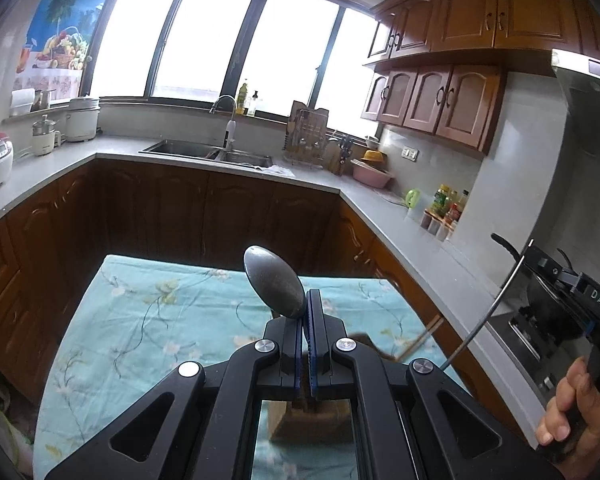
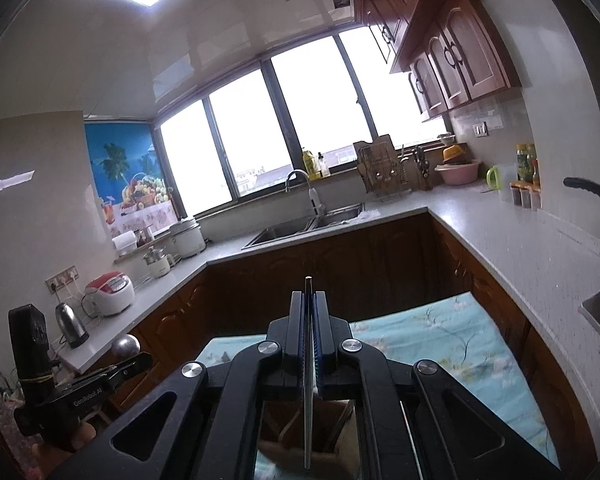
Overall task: Organize utensils
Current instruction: 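Lift the spoon and metal chopstick and carry them over the wooden caddy, then lower the spoon and chopstick into the caddy and open both tools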
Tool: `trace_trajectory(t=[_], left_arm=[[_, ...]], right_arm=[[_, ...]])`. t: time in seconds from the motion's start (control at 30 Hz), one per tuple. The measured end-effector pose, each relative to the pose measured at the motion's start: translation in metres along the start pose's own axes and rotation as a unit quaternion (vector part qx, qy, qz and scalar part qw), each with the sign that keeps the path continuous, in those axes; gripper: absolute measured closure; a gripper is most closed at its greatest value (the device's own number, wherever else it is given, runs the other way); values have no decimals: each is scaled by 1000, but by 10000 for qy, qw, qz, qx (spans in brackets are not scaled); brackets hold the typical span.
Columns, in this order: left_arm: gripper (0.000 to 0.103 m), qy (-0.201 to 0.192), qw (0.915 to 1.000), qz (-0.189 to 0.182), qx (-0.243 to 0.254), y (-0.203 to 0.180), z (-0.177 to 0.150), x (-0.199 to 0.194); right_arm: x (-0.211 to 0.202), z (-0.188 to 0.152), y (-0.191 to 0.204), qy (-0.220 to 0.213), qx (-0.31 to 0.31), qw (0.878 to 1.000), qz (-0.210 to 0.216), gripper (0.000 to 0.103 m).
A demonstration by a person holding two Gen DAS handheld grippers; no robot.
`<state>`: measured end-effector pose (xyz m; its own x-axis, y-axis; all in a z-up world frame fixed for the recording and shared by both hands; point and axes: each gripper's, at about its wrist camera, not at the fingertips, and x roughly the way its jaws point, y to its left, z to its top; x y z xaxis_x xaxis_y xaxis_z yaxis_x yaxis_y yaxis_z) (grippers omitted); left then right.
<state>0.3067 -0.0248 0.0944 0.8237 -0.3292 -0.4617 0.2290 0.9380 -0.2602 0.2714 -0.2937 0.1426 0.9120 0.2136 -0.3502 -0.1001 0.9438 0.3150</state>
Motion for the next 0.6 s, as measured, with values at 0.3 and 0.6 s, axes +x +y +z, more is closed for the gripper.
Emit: trace_trajectory(t=[0.3,0.6], left_arm=[[102,121,9996,155,202,-5,-16,61],[102,329,9991,201,160,-3,-31,94]], right_arm=[[31,-13,-21,5,185,9998,-106,100],[47,-59,-44,140,540,9984,-69,100]])
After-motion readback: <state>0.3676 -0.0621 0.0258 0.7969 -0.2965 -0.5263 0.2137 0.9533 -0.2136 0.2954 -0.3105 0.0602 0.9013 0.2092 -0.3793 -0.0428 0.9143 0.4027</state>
